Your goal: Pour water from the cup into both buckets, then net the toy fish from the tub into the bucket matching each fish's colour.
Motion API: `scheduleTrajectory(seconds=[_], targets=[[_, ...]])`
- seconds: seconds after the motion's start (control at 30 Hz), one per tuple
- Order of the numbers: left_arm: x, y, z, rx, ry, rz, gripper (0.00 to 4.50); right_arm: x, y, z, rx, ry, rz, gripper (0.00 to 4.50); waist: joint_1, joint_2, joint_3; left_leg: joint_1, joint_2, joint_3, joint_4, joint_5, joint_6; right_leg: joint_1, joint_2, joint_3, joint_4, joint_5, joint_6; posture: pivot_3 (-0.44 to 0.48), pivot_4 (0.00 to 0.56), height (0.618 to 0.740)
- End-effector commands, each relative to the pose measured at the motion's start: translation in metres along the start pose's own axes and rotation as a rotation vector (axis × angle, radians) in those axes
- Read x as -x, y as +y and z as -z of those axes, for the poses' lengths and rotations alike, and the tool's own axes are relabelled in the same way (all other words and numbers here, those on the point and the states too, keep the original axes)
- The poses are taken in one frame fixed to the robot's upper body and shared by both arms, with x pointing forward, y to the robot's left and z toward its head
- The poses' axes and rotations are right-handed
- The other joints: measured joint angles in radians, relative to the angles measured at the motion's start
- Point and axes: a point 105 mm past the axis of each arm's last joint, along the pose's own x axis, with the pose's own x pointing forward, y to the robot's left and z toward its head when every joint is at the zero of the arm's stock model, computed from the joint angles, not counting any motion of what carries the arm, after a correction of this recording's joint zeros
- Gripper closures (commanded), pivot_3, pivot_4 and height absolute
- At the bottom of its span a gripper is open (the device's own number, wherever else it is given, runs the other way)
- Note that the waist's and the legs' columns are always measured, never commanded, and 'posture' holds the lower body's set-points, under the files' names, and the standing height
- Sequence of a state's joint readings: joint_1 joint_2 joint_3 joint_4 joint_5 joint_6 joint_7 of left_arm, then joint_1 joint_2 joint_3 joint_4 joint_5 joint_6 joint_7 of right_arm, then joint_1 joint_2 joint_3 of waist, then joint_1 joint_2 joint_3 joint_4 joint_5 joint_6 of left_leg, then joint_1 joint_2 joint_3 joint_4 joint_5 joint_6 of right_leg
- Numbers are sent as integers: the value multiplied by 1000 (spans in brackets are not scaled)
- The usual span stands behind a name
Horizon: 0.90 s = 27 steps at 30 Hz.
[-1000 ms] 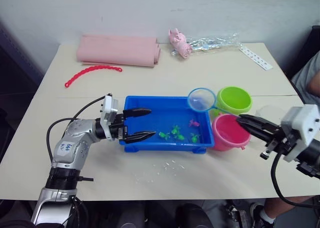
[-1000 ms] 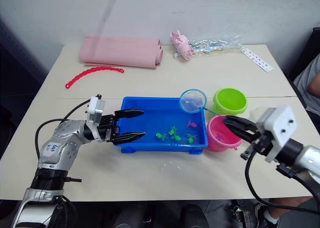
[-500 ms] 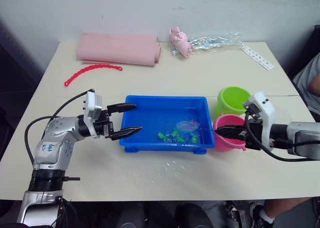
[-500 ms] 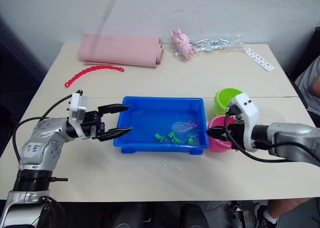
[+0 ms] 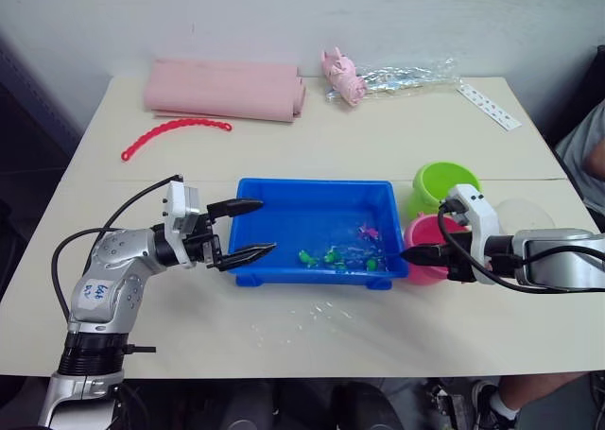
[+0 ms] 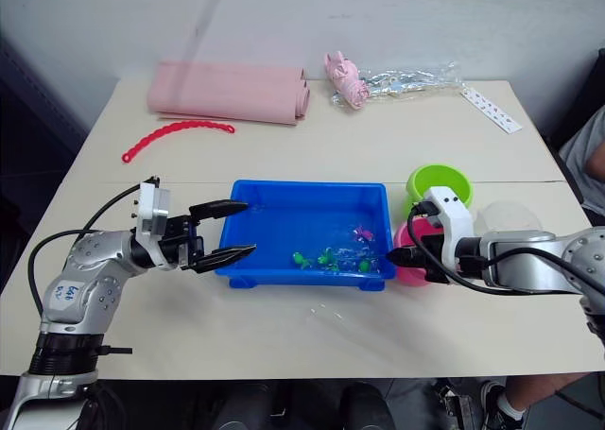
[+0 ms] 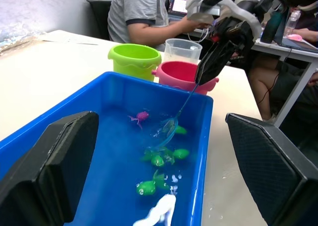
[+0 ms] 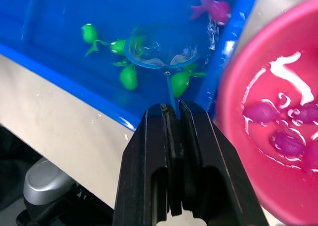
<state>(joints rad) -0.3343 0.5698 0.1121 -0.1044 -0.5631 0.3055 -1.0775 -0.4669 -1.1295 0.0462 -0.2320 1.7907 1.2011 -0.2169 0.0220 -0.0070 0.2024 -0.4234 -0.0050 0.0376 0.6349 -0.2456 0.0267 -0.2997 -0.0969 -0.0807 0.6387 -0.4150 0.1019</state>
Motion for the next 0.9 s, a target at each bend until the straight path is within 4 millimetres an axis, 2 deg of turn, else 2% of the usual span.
scheduleTrajectory(seconds=[0.03, 0.23, 0.33, 0.6, 0.9], targets=[[0, -3, -5, -23, -9, 1, 23, 3, -3, -12, 27, -63, 61, 4500, -1, 0, 0, 0, 0, 0, 0, 0, 0, 0, 0, 0, 0, 0, 0, 0, 150, 740], [-5, -7, -3, -10, -11, -5, 23, -1, -13, -19, 27, -169, 164, 4500, 0, 0, 0, 0, 0, 1, 0, 0, 0, -2, 0, 1, 2, 0, 0, 0, 150, 740], [-4, -5, -2, -2, -13, -30, 23, -4, -13, -23, 143, -252, 231, 4500, 4, 0, 0, -1, 0, 1, 0, 0, 0, -3, -1, 1, 3, 0, 0, 0, 150, 740], [-6, -5, -1, 7, -18, -39, 23, -13, 9, -14, 378, -363, 135, 4500, 1, 0, 0, -2, 0, 1, -1, 1, -1, -4, 0, 2, 4, 0, 0, 0, 150, 740], [-4, -3, 3, 18, -15, -24, 23, 2, 22, -7, 565, -439, 67, 4500, 1, 0, 0, -1, 0, 1, -2, 2, -2, -5, 0, 3, 4, 0, 0, 0, 150, 740]])
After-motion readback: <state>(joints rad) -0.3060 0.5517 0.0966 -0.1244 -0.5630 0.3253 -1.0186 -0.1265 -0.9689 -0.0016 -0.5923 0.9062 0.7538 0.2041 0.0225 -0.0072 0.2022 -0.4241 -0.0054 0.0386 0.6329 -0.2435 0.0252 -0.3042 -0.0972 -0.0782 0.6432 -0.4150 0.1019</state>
